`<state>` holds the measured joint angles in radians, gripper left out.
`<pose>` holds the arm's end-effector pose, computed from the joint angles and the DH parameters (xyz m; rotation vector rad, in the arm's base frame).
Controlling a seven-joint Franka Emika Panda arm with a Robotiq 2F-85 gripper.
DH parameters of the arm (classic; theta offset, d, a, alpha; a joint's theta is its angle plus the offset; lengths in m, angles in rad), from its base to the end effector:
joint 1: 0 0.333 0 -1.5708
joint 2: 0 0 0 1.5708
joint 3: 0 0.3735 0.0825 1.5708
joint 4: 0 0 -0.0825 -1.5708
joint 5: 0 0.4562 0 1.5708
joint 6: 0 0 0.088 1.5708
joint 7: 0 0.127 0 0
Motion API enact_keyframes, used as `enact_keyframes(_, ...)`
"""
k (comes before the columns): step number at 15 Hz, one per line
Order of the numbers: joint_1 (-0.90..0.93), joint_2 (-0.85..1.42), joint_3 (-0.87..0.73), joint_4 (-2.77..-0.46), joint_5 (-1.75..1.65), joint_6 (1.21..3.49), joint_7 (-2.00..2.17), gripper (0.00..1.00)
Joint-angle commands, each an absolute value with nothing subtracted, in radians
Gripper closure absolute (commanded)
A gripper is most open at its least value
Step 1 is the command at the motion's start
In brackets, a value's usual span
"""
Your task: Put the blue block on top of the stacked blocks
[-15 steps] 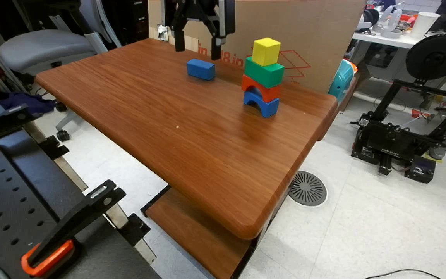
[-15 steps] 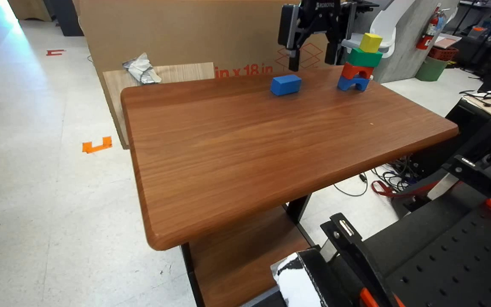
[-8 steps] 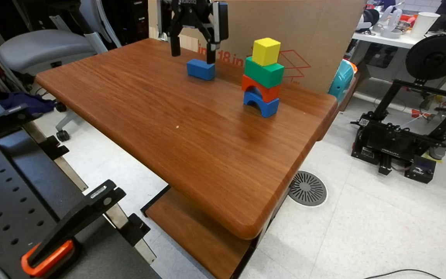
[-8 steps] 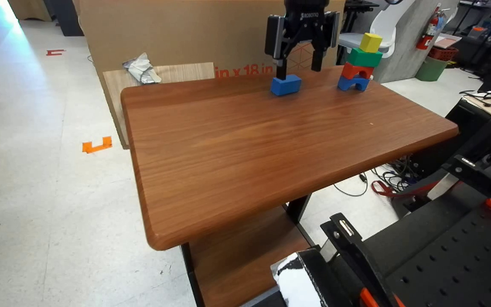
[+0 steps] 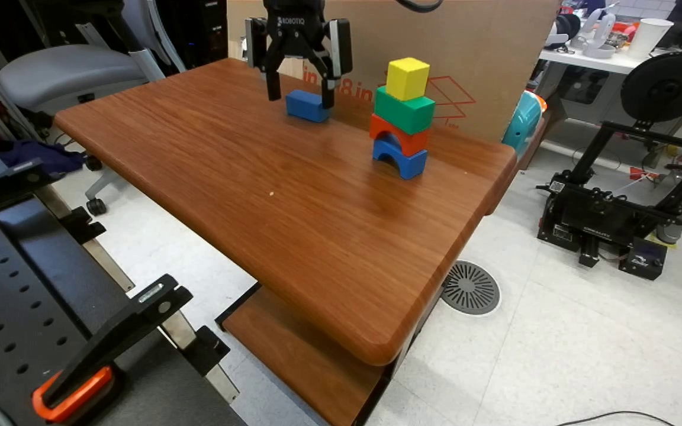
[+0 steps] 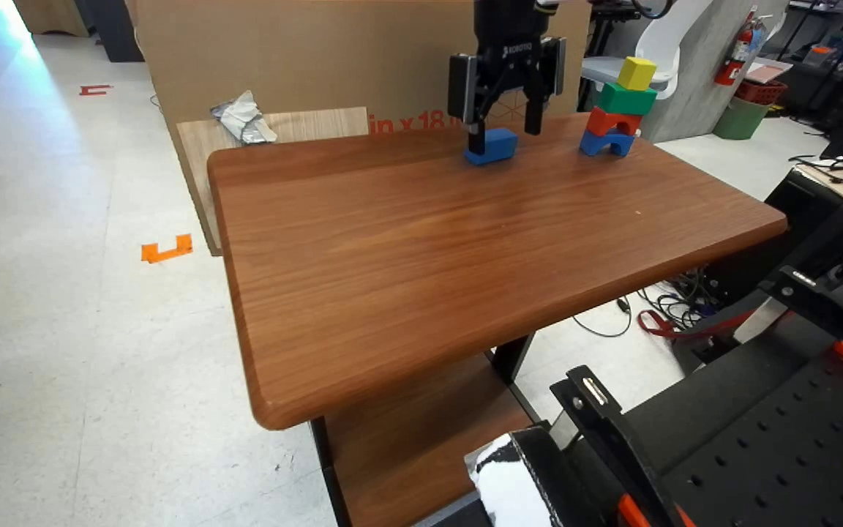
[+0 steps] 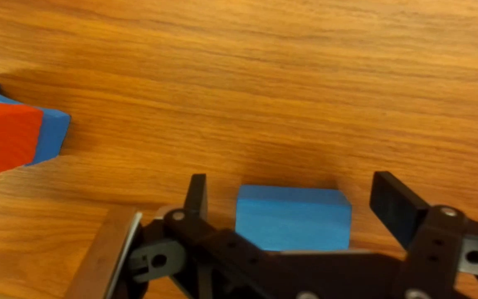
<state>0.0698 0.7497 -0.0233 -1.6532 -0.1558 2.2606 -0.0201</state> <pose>0.7520 0.0300 0.1308 2.9911 0.2693 -0.2117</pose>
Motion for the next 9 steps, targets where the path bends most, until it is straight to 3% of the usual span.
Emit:
enact_keyframes(1, 0.084, 0.791, -0.042, -1.596, -0.188, 2.238, -0.006, 0.00)
enact_keyframes(3, 0.084, 0.802, -0.042, -1.585, -0.191, 2.233, -0.007, 0.03)
enact_keyframes(4, 0.085, 0.804, -0.040, -1.583, -0.190, 2.231, -0.009, 0.27)
enact_keyframes(6, 0.085, 0.802, -0.036, -1.585, -0.188, 2.234, -0.014, 0.30)
enact_keyframes(9, 0.081, 0.789, -0.030, -1.593, -0.180, 2.243, -0.020, 0.54)
